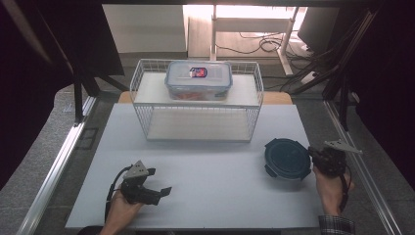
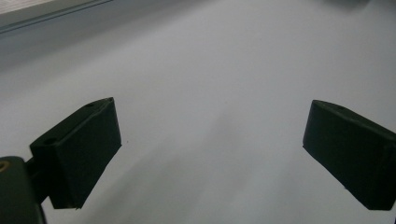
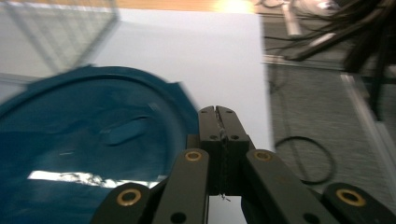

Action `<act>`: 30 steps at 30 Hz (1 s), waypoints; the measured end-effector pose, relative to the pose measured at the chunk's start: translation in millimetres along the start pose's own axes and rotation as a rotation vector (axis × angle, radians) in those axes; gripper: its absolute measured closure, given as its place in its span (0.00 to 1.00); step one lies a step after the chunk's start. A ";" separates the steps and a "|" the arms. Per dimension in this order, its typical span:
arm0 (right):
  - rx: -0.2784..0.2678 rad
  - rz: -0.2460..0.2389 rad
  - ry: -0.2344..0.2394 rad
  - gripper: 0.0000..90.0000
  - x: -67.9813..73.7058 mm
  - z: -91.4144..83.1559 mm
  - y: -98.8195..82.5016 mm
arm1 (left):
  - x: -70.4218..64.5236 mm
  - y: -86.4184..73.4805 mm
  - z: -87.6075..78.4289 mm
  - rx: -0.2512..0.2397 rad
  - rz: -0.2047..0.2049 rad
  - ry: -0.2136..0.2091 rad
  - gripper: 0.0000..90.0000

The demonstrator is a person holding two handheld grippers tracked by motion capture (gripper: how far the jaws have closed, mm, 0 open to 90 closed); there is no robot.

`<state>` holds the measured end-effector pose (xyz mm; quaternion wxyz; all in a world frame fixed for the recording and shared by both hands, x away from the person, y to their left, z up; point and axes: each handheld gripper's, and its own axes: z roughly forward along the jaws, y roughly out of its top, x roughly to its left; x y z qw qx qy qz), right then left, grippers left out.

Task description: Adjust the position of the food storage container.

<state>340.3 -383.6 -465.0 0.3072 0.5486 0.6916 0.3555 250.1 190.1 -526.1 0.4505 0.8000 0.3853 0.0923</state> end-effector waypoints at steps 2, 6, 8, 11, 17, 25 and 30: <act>0.012 0.011 -0.008 0.99 -5.1 2.7 -0.6 | 0.1 0.0 0.0 -0.001 -0.002 0.000 0.04; 0.052 0.017 0.008 0.99 -7.8 10.5 -4.5 | 0.9 0.1 0.3 -0.002 -0.008 -0.001 0.04; 0.059 0.014 -0.004 0.99 -5.6 11.4 -4.0 | 1.1 0.0 0.7 0.000 -0.008 -0.003 0.05; 0.061 0.011 -0.014 0.99 -3.2 11.3 -3.5 | 1.2 0.4 2.3 0.003 -0.010 -0.009 0.05; 0.063 -0.009 -0.018 1.00 5.0 13.3 -2.0 | -0.3 1.9 5.9 0.012 -0.002 -0.014 0.05; 0.066 -0.033 0.045 1.00 24.2 17.5 0.3 | 0.0 2.4 7.2 0.012 -0.005 -0.016 0.05; 0.077 -0.062 0.095 1.00 44.5 20.7 2.9 | -0.7 3.1 8.8 0.016 -0.002 -0.017 0.05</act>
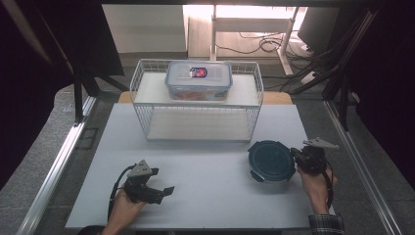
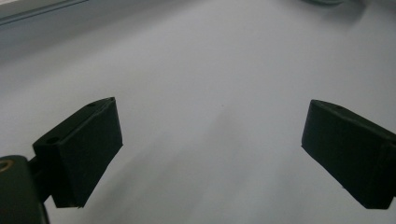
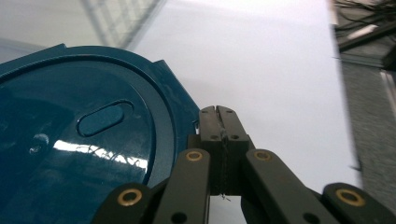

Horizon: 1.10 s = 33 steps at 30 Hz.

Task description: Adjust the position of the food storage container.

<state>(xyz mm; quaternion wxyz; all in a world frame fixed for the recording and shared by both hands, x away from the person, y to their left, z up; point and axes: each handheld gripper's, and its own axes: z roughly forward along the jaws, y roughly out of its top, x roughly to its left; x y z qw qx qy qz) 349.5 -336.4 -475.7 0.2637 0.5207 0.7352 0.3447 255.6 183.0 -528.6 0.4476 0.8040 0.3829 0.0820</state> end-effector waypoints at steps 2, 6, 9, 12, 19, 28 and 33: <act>0.001 -0.020 0.025 1.00 9.6 2.6 1.7 | -0.1 0.1 0.3 0.000 0.001 0.000 0.05; 0.003 -0.040 0.061 1.00 25.5 6.0 3.7 | 0.0 0.0 0.1 0.001 0.000 0.000 0.05; 0.004 -0.041 0.103 1.00 36.2 9.3 5.3 | 0.0 -0.1 0.5 0.002 0.000 -0.002 0.05; 0.006 -0.058 0.131 1.00 49.7 12.5 7.4 | -0.4 0.0 1.2 0.006 0.001 -0.004 0.05; -0.013 -0.136 0.135 1.00 78.9 18.8 10.7 | -3.1 0.5 3.8 0.016 0.009 -0.012 0.05; 0.000 -0.099 0.111 0.99 71.0 -0.1 1.9 | -2.9 -1.6 1.7 0.018 0.007 -0.009 0.05; -0.019 -0.026 0.090 0.99 63.3 -31.0 -14.2 | -6.1 -1.9 2.7 0.025 0.016 -0.009 0.05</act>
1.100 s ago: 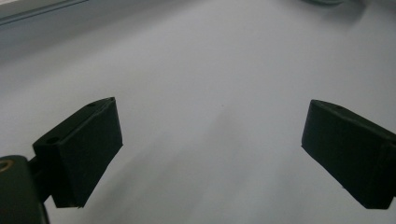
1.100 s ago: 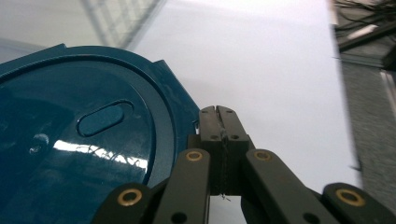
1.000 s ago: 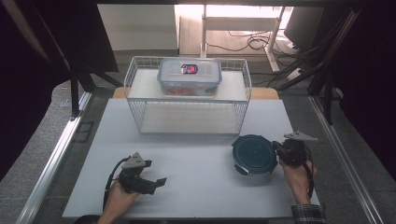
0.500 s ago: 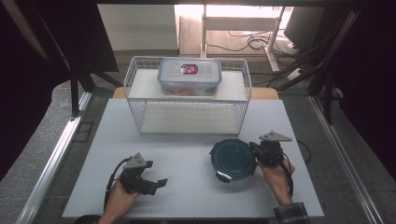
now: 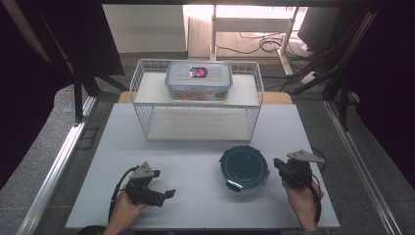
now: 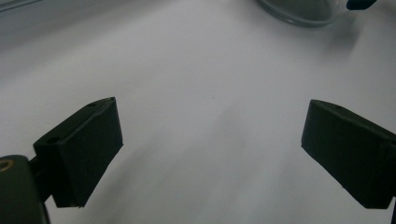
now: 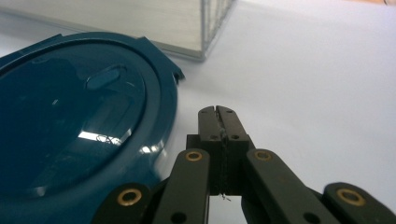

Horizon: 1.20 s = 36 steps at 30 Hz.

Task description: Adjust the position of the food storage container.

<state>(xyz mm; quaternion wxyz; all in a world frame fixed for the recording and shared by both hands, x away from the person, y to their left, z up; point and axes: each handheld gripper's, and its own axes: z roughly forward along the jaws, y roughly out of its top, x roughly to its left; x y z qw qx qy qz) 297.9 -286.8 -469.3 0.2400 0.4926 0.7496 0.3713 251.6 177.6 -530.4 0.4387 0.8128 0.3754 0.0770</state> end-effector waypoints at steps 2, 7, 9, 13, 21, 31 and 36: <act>0.006 0.039 0.006 0.99 -1.3 -5.9 -6.1 | -0.6 -0.1 0.4 0.003 0.002 0.003 0.05; 0.089 0.056 0.017 0.99 11.9 -2.4 -16.7 | 1.1 -0.6 0.8 0.004 -0.004 0.006 0.05; 0.104 0.060 0.017 0.99 16.1 1.8 -16.1 | 0.8 -0.5 0.4 0.003 -0.002 0.007 0.05; 0.112 0.048 0.002 0.99 17.0 8.0 -13.9 | 1.8 0.5 0.8 -0.002 -0.024 -0.003 0.06; 0.102 0.018 -0.028 0.99 21.1 22.1 -0.7 | 2.8 7.1 1.5 -0.010 -0.075 0.007 0.07; 0.091 -0.015 0.027 0.99 30.3 40.8 10.0 | 6.8 29.6 6.6 -0.047 -0.087 0.015 0.44; 0.094 0.003 0.097 1.00 35.9 45.3 10.8 | 6.3 41.3 17.4 -0.027 -0.063 0.011 0.67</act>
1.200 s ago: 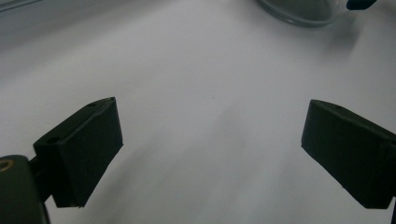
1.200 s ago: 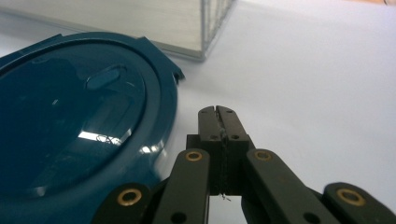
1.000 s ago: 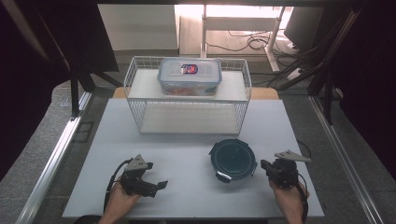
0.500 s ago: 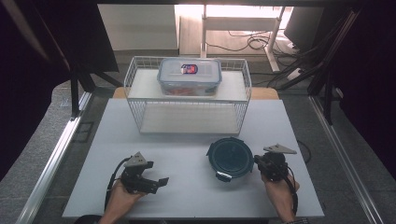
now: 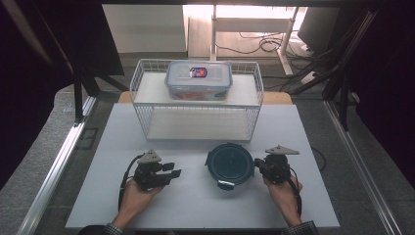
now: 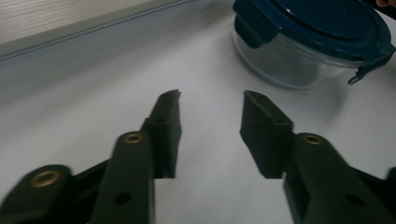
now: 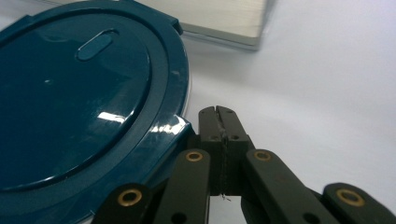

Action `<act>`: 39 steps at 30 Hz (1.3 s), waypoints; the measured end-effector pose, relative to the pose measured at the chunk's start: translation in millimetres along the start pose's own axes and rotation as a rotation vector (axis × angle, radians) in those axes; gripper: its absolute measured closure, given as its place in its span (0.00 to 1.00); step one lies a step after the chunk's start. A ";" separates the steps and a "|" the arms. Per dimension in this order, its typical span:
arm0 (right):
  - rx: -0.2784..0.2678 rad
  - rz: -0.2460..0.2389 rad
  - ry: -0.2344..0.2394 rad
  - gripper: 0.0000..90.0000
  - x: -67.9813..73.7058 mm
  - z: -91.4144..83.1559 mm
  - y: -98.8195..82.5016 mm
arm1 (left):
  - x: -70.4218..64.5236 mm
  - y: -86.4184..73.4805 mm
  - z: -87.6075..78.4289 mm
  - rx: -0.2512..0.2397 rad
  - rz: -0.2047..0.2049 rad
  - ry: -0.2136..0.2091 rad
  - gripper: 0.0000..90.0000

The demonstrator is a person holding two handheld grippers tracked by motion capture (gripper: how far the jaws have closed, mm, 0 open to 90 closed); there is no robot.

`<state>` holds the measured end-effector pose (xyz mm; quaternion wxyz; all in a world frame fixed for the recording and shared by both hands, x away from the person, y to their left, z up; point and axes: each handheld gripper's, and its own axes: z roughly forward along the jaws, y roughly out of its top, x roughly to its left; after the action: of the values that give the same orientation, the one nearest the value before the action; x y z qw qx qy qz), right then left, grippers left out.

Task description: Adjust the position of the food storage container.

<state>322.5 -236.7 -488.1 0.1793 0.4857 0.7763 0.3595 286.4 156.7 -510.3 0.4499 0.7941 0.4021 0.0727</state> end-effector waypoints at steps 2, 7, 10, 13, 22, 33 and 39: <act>-0.001 -0.005 0.016 1.00 3.6 2.5 0.9 | 1.0 4.8 4.7 0.003 0.011 0.009 0.73; 0.000 -0.015 0.026 1.00 13.2 11.5 7.1 | 14.1 24.2 23.4 -0.016 0.015 0.030 0.86; 0.002 -0.022 0.035 1.00 17.8 16.0 10.4 | 21.6 34.2 38.5 -0.023 0.003 0.021 0.91; 0.002 -0.032 0.052 1.00 24.3 20.8 13.3 | 24.7 37.7 49.1 -0.022 -0.010 0.006 0.93; 0.009 -0.059 0.117 1.00 41.5 33.3 20.0 | 28.6 31.6 42.1 0.012 -0.048 -0.008 0.96; 0.022 -0.109 0.181 1.00 60.6 39.2 22.1 | 21.3 14.8 16.8 0.047 -0.070 0.041 1.00; 0.035 -0.176 0.158 1.00 69.4 35.7 20.8 | 17.8 10.8 12.3 0.040 -0.065 0.074 0.98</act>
<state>325.7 -156.2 -492.1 0.1398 0.3890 0.8339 0.3657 310.4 158.2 -513.6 0.4208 0.7862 0.4456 0.0793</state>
